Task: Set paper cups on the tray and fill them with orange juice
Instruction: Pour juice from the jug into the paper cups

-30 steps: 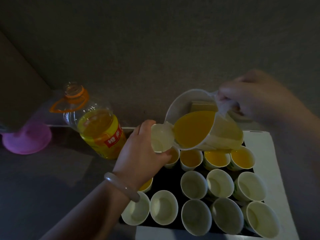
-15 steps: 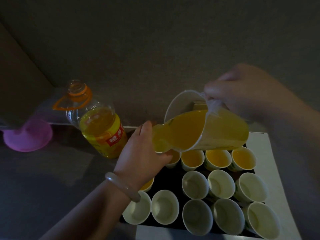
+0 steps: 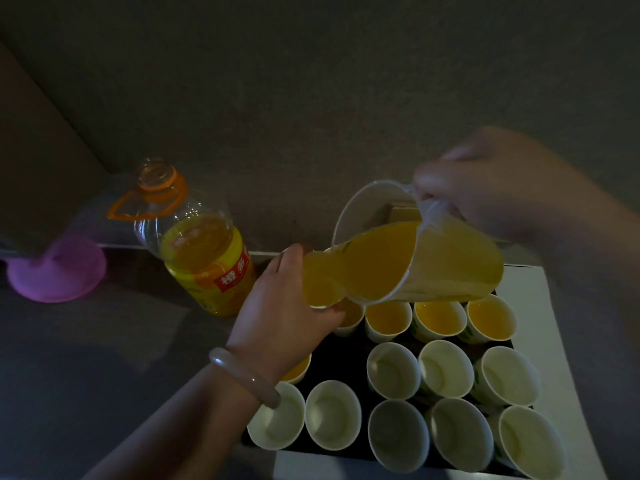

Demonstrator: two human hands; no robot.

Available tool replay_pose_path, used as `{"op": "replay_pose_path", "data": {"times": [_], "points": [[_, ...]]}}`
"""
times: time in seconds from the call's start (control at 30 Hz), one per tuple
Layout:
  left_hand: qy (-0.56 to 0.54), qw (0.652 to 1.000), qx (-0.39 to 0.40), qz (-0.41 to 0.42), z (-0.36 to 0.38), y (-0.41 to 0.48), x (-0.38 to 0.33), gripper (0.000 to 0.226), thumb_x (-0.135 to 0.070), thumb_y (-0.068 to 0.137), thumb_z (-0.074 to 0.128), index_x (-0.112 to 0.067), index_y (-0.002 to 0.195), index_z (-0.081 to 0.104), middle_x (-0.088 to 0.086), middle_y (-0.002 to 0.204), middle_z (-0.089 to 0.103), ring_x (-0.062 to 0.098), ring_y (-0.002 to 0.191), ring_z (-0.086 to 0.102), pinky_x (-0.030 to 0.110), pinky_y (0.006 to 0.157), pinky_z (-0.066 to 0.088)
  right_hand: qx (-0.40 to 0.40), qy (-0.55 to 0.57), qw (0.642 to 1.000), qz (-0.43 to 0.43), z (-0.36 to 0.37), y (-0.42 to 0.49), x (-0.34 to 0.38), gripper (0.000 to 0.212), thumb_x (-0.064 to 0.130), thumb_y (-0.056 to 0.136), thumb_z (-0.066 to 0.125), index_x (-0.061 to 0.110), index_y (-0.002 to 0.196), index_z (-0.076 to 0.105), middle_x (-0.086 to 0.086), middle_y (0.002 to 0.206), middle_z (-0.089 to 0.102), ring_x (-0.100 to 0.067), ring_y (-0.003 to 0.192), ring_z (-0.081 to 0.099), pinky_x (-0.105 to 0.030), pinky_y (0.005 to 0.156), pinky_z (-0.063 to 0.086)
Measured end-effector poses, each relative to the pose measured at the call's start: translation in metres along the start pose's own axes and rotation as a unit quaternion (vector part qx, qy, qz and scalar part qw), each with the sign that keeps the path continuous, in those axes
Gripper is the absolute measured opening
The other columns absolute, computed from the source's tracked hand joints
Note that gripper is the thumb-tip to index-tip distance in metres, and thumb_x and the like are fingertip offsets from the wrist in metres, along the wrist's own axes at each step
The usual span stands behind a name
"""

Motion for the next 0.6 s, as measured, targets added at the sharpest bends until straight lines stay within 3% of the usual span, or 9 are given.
{"op": "replay_pose_path", "data": {"times": [0.07, 0.2, 0.43, 0.6], "points": [[-0.005, 1.0, 0.007, -0.002, 0.0004, 0.0004, -0.0001, 0.079, -0.046, 0.069, 0.079, -0.03, 0.133, 0.035, -0.018, 0.113, 0.042, 0.001, 0.1, 0.046, 0.012, 0.071, 0.041, -0.006, 0.013, 1.0, 0.008, -0.001, 0.0007, -0.0005, 0.038, 0.03, 0.069, 0.058, -0.006, 0.063, 0.05, -0.01, 0.057, 0.035, -0.021, 0.056, 0.033, -0.034, 0.052, 0.027], [-0.015, 1.0, 0.01, -0.008, 0.0008, 0.0006, 0.0015, 0.076, -0.044, 0.069, 0.079, -0.031, 0.13, 0.036, -0.014, 0.118, 0.048, 0.005, 0.101, 0.052, 0.022, 0.077, 0.05, -0.008, 0.01, 1.0, 0.012, -0.0019, 0.001, 0.001, 0.038, 0.03, 0.07, 0.059, -0.006, 0.063, 0.05, -0.009, 0.057, 0.034, -0.02, 0.055, 0.032, -0.034, 0.052, 0.026], [-0.013, 1.0, 0.007, -0.007, 0.0013, 0.0012, 0.0041, 0.077, -0.046, 0.068, 0.079, -0.031, 0.131, 0.036, -0.013, 0.119, 0.049, 0.005, 0.101, 0.053, 0.023, 0.078, 0.051, -0.005, -0.005, 1.0, 0.012, -0.0019, 0.0026, 0.0038, 0.036, 0.032, 0.068, 0.057, -0.001, 0.057, 0.048, -0.009, 0.056, 0.035, -0.021, 0.054, 0.032, -0.034, 0.05, 0.026], [-0.016, 1.0, 0.002, -0.002, 0.0012, 0.0008, 0.006, 0.081, -0.046, 0.069, 0.078, -0.03, 0.136, 0.034, -0.013, 0.121, 0.048, 0.005, 0.103, 0.052, 0.02, 0.077, 0.048, -0.006, -0.005, 1.0, 0.009, -0.0013, 0.0026, 0.0056, 0.025, 0.033, 0.068, 0.057, 0.015, 0.052, 0.048, -0.007, 0.055, 0.033, -0.021, 0.054, 0.032, -0.034, 0.051, 0.026]]}}
Point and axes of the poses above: each hand's wrist, its own y-axis towards the middle knuckle, its own z-axis out of the palm, x = y × z, the point moved 3 cm from there along y, towards the middle knuckle
